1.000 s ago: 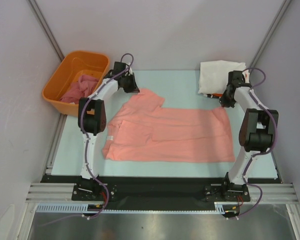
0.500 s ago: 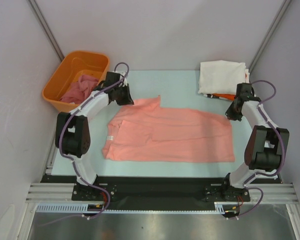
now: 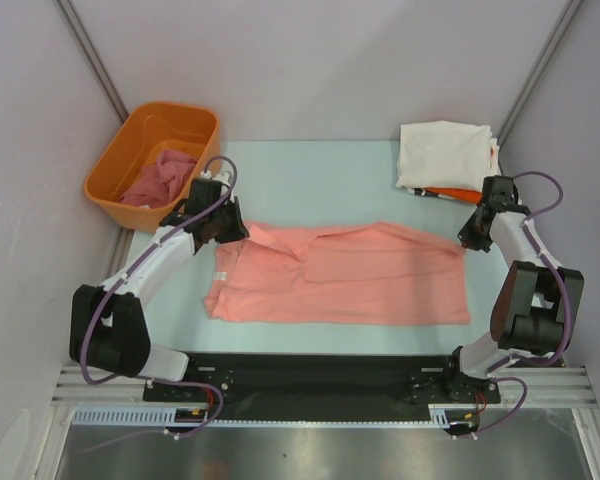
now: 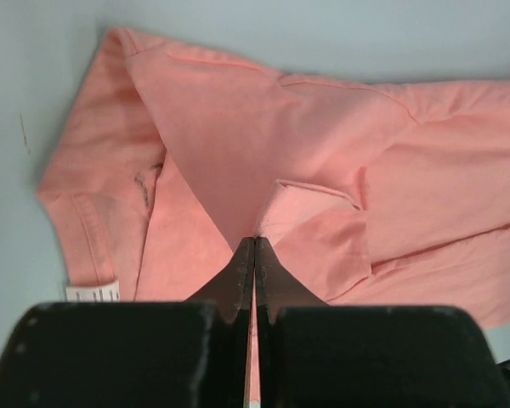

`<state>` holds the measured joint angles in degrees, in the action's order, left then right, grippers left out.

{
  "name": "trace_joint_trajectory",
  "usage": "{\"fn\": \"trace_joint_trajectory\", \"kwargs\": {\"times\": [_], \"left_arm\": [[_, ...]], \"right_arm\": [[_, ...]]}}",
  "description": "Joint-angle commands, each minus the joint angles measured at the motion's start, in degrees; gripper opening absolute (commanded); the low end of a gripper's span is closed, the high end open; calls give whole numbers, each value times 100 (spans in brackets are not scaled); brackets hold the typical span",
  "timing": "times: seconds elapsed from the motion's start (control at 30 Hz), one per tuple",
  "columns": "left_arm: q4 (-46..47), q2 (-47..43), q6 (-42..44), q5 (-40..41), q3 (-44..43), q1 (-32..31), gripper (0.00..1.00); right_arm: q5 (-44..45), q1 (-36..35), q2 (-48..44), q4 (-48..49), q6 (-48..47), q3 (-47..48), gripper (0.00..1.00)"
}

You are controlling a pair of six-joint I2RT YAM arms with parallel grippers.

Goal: Fold and stack the t-shirts
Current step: Fold the tshirt

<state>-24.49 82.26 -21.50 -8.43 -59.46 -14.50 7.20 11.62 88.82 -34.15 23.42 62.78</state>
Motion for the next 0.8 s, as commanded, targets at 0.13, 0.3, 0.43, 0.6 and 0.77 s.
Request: {"fn": "trace_joint_trajectory", "kwargs": {"times": [0.13, 0.3, 0.43, 0.6, 0.77], "left_arm": [[-283, -965, -680, 8, 611, -44, 0], [-653, -1264, -865, -177, 410, -35, 0], [-1030, -1423, -944, -186, 198, -26, 0], [-1251, -1721, -953, -230, 356, 0, 0], [-1400, -2090, -1084, -326, 874, 35, 0]], "right_arm": [[71, 16, -268, 146, -66, -170, 0], [80, 34, -312, 137, -83, -161, 0], [71, 60, -356, 119, -92, -161, 0], [124, 104, -426, 102, -66, -293, 0], [185, 218, -374, 137, -4, -434, 0]]}}
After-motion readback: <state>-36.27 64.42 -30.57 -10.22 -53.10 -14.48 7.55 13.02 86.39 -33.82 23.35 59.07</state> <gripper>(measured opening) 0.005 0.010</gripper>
